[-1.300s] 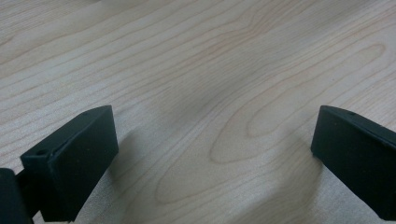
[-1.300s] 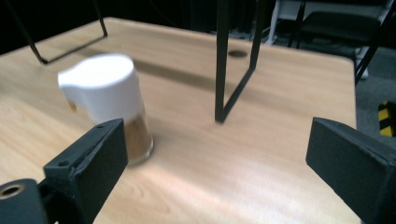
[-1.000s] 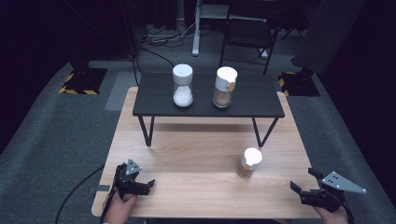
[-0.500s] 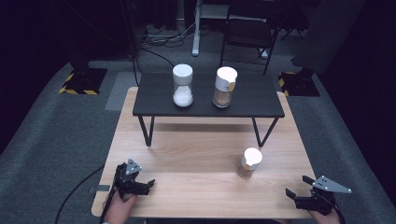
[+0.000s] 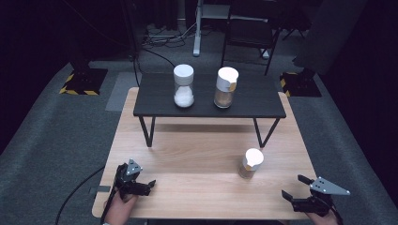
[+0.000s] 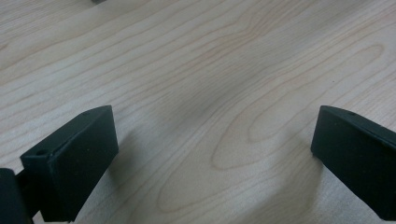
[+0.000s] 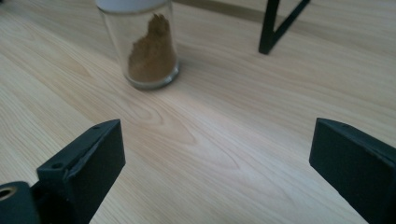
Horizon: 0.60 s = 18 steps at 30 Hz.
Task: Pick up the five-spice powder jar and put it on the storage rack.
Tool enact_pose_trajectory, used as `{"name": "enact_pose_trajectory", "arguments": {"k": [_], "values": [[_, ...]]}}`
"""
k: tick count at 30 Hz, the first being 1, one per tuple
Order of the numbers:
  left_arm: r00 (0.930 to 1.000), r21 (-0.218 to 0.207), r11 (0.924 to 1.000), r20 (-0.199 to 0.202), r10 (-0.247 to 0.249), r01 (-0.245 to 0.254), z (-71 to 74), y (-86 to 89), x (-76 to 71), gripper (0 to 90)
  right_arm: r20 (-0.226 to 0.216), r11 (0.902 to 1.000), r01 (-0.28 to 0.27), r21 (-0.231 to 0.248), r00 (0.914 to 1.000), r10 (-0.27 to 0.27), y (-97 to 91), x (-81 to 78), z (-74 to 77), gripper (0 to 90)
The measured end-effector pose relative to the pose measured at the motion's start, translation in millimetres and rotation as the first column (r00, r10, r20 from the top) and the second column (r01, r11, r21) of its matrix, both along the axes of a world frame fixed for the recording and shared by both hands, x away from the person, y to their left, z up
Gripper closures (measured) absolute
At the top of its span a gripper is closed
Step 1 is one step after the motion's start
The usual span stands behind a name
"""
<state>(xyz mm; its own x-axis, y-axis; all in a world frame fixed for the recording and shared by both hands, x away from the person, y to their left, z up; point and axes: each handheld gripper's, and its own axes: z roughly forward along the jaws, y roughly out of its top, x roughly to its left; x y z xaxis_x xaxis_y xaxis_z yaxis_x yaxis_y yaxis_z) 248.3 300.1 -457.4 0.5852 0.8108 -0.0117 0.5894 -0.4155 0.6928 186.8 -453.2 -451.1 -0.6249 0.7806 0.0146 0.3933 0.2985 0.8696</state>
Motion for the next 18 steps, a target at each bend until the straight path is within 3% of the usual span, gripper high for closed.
{"name": "enact_pose_trajectory", "arguments": {"k": [3, 9, 18], "values": [[1.0000, 0.000, 1.0000, 0.002, -0.004, 0.004, -0.1, 0.2, 0.3, 0.5, 0.011, 0.9994, -0.028, 0.022, 0.9995, 0.028, 4.9, 4.4, 0.8, 3.1], [1.0000, -0.001, 1.0000, 0.003, -0.005, 0.005, -0.2, 0.4, -0.1, 0.5, 0.024, 0.9970, -0.075, 0.017, 0.9969, 0.075, 18.3, 16.6, 3.7, 3.0], [1.0000, 0.001, 1.0000, 0.003, -0.005, 0.005, -0.2, 0.3, -0.1, 0.5, 0.016, 0.9922, -0.117, 0.041, 0.9930, 0.117, 34.1, 42.0, 1.8, 2.6]]}}
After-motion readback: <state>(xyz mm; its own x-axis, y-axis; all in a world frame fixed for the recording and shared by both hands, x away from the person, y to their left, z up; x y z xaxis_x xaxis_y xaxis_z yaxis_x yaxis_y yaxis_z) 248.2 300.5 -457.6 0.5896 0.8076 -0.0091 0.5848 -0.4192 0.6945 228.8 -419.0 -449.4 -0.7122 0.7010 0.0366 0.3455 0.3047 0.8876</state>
